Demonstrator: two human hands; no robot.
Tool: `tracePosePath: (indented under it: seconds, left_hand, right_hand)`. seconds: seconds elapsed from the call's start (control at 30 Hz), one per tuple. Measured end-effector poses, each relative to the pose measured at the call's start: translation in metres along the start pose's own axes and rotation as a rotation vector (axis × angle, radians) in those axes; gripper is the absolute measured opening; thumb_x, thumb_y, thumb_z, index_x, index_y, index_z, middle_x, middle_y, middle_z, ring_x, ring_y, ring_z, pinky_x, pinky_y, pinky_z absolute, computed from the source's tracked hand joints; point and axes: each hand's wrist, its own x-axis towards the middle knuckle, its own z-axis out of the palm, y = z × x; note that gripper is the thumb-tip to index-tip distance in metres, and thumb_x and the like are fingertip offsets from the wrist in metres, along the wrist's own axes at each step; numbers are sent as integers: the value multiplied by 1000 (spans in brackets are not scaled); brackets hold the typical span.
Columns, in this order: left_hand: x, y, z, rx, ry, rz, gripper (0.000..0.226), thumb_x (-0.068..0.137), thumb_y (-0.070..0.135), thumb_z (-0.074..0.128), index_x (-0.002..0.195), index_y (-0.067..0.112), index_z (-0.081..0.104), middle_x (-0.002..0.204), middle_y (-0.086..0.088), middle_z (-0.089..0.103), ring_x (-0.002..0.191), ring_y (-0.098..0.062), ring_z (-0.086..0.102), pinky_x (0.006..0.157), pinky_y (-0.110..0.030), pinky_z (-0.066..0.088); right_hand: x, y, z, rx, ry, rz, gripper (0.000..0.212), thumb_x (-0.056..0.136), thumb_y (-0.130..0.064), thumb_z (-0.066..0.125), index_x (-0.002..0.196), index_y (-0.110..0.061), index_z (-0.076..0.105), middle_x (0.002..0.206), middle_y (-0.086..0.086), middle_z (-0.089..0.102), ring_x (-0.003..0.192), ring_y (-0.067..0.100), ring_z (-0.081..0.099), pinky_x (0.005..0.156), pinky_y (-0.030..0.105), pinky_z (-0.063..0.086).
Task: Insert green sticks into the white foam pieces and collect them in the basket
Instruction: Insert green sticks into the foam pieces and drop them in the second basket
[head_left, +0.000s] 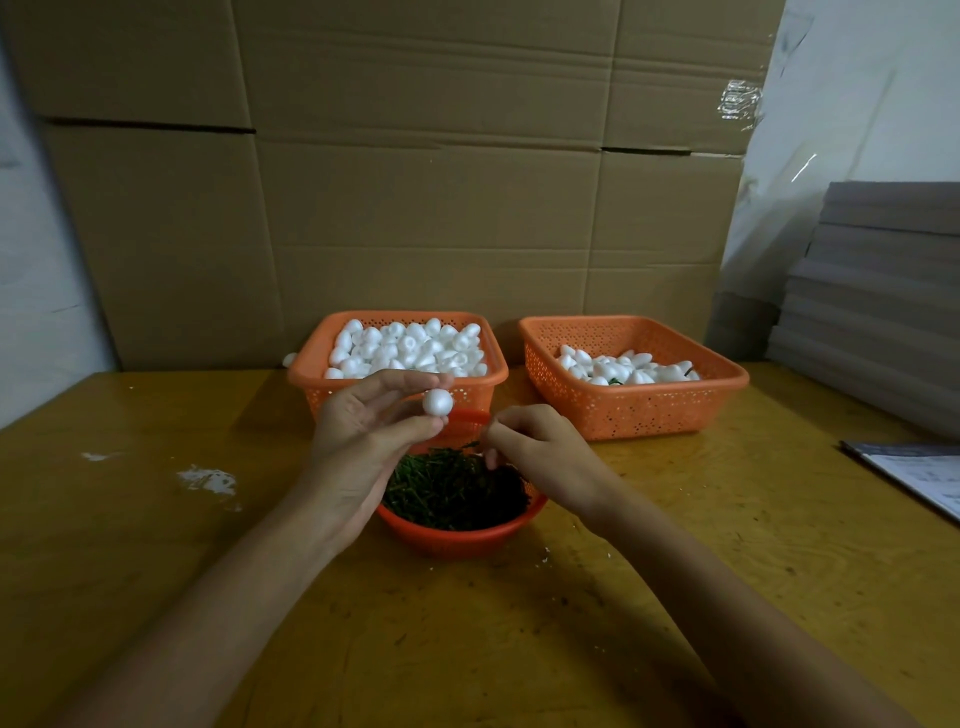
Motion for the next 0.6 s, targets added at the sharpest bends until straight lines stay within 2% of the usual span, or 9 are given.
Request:
tracePosePath:
  seconds: [0.23, 0.3, 0.4, 0.5, 0.6]
  left_hand:
    - [-1, 0, 1, 38, 0, 19, 42, 66, -5, 86, 95, 25, 81, 119, -10, 77, 119, -19, 71, 82, -22, 58]
    - [-2, 0, 1, 44, -4, 25, 38, 66, 0, 84, 95, 25, 81, 118, -10, 77, 119, -20, 71, 83, -22, 58]
    - [-3, 1, 2, 80, -9, 35, 35, 67, 3, 85, 95, 24, 81, 116, -10, 78, 116, -19, 72, 85, -22, 58]
    - [-3, 0, 3, 106, -1, 26, 31, 67, 5, 86, 93, 23, 82, 115, -8, 79, 116, -18, 72, 86, -22, 58]
    - [-3, 0, 4, 114, 11, 21, 27, 67, 6, 86, 89, 22, 83, 115, -7, 79, 117, -17, 72, 86, -21, 58]
  right_hand:
    - [-1, -2, 0, -5, 5, 4, 41, 103, -30, 60, 65, -20, 70, 65, -3, 62, 58, 9, 52, 61, 29, 39]
    - [-2, -3, 0, -19, -2, 2, 42, 103, -30, 60, 65, -19, 71, 67, 0, 68, 61, 19, 58, 64, 39, 45]
    - [-4, -3, -1, -19, -18, 2, 42, 103, -32, 59, 68, -16, 76, 83, 14, 76, 84, 39, 67, 81, 54, 52]
    - [-4, -3, -1, -20, -31, -7, 38, 101, -30, 61, 72, -16, 79, 87, 14, 77, 88, 41, 68, 85, 59, 54]
    - [-4, -4, -2, -2, -44, -24, 30, 99, -27, 64, 76, -18, 82, 88, 19, 76, 90, 45, 66, 83, 60, 54]
